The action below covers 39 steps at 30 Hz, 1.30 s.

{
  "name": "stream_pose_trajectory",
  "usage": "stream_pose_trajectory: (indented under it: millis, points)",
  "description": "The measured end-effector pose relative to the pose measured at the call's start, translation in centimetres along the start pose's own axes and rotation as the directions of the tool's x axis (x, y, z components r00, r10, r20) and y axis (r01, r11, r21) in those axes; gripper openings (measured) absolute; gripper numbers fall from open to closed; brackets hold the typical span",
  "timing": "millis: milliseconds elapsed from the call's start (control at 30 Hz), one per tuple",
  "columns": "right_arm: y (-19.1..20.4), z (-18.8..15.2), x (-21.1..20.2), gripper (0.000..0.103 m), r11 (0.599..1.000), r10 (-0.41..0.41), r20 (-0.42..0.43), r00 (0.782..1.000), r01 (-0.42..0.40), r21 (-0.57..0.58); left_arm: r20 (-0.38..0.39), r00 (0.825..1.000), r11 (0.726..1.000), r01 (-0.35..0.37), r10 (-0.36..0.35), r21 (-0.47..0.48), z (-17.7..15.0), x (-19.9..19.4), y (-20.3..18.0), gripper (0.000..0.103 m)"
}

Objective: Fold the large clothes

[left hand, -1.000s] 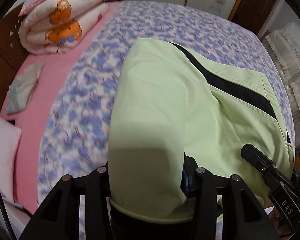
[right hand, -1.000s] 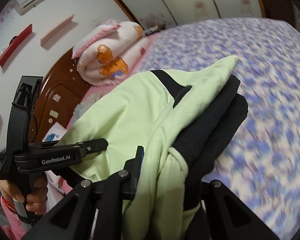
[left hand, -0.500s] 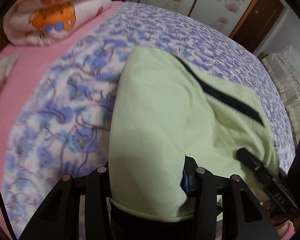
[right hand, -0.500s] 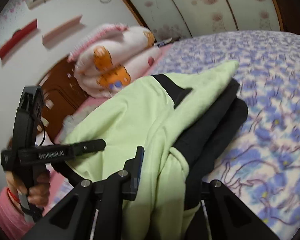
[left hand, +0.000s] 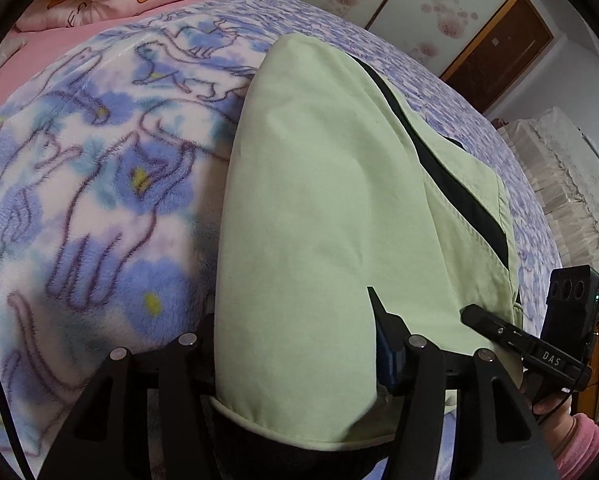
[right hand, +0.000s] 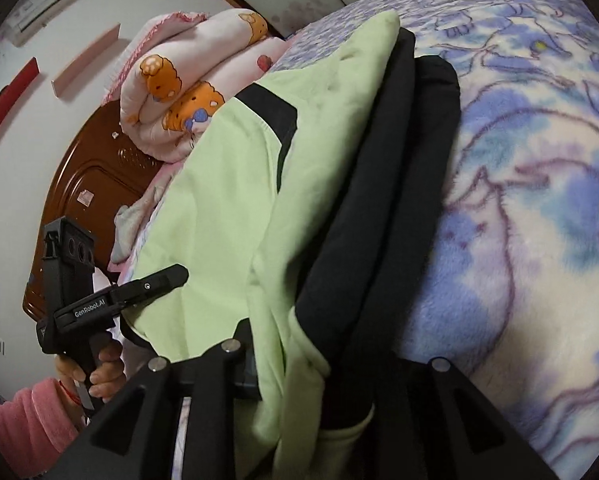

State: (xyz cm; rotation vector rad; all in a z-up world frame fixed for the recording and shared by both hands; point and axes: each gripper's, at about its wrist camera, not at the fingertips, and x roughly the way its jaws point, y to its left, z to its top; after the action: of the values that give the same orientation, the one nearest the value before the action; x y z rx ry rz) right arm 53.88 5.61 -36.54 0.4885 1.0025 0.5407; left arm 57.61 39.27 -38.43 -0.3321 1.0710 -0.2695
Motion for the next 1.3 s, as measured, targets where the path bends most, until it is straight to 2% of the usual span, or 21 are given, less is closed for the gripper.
stream_pose_trajectory:
  millis: [100,133,367,400,433,467,533,667,700,867,900,933,1033,1100,1133,1200,1300]
  points:
    - [0.1,-0.5,-1.0,0.026,1.0,-0.018,-0.009,1.0,0.018,0.006,-0.026,1.0,1.0,-0.012,0.013,0.019,-0.1,-0.9,-0.9,0.059]
    - [0.0,-0.7,-1.4,0.031,0.999,-0.033,-0.012,0.999,0.033,0.003,-0.031,0.999,1.0,-0.021,0.022,0.022,-0.3,-1.1,-1.2,0.059]
    - [-0.3,-3.5,-6.1,0.049,0.982,-0.189,-0.021,0.982,0.189,-0.015,-0.046,0.997,0.997,-0.065,0.064,-0.03,-1.8,-2.9,-2.7,0.061]
    - [-0.3,-4.0,-7.0,0.049,0.978,-0.207,-0.02,0.978,0.207,-0.008,-0.046,0.996,0.996,-0.073,0.071,-0.042,-2.1,-3.3,-2.9,0.065]
    - [-0.4,-4.4,-7.7,0.049,0.974,-0.225,-0.018,0.974,0.225,-0.003,-0.046,0.992,0.991,-0.121,0.119,-0.057,-2.6,-3.9,-3.1,0.073]
    - [-0.4,-4.9,-8.3,0.05,0.967,-0.256,-0.02,0.966,0.256,0.0,-0.041,0.987,0.985,-0.16,0.158,-0.065,-2.9,-4.5,-3.2,0.085]
    - [-0.7,-6.3,-9.7,0.051,0.946,-0.323,-0.052,0.945,0.323,0.005,0.0,0.983,0.98,-0.181,0.181,-0.08,-4.4,-6.6,-3.2,0.086]
    - [-1.2,-9.8,-12.8,0.051,0.94,-0.334,-0.073,0.94,0.338,0.05,-0.001,0.977,0.965,-0.213,0.215,-0.152,-7.3,-9.3,-2.8,0.089]
    - [-1.3,-11.0,-13.7,0.051,0.935,-0.342,-0.083,0.936,0.348,0.065,-0.015,0.967,0.952,-0.254,0.256,-0.169,-8.5,-9.8,-2.8,0.089]
    - [-1.3,-16.6,-17.7,0.051,0.903,-0.403,-0.105,0.909,0.414,0.114,-0.071,0.934,0.901,-0.358,0.351,-0.246,-14.4,-11.6,-3.2,0.089]
    - [-1.3,-17.6,-18.4,0.053,0.894,-0.419,-0.106,0.902,0.43,0.123,-0.086,0.922,0.887,-0.386,0.376,-0.254,-16.0,-12.1,-3.6,0.089]
    - [-1.3,-18.9,-19.2,0.054,0.879,-0.445,-0.112,0.888,0.458,0.134,-0.097,0.908,0.869,-0.419,0.408,-0.262,-17.9,-12.5,-4.6,0.089]
    - [-1.6,-23.2,-21.9,0.055,0.831,-0.507,-0.162,0.847,0.53,0.17,-0.141,0.887,0.841,-0.461,0.439,-0.283,-23.4,-13.4,-7.7,0.089]
    - [-1.7,-25.9,-23.9,0.056,0.822,-0.514,-0.199,0.834,0.546,0.163,-0.18,0.885,0.838,-0.464,0.429,-0.287,-27.1,-13.7,-10.4,0.089]
    - [-1.6,-27.4,-25.2,0.061,0.82,-0.518,-0.22,0.827,0.553,0.147,-0.21,0.879,0.835,-0.474,0.428,-0.281,-29.1,-14.0,-11.9,0.089]
    - [-1.6,-30.5,-28.2,0.07,0.812,-0.534,-0.261,0.804,0.574,0.105,-0.262,0.852,0.825,-0.512,0.453,-0.239,-32.5,-14.9,-15.4,0.089]
    - [-1.4,-34.0,-32.8,0.08,0.805,-0.57,-0.286,0.77,0.594,-0.004,-0.237,0.853,0.842,-0.509,0.465,-0.178,-36.7,-17.9,-21.3,0.089]
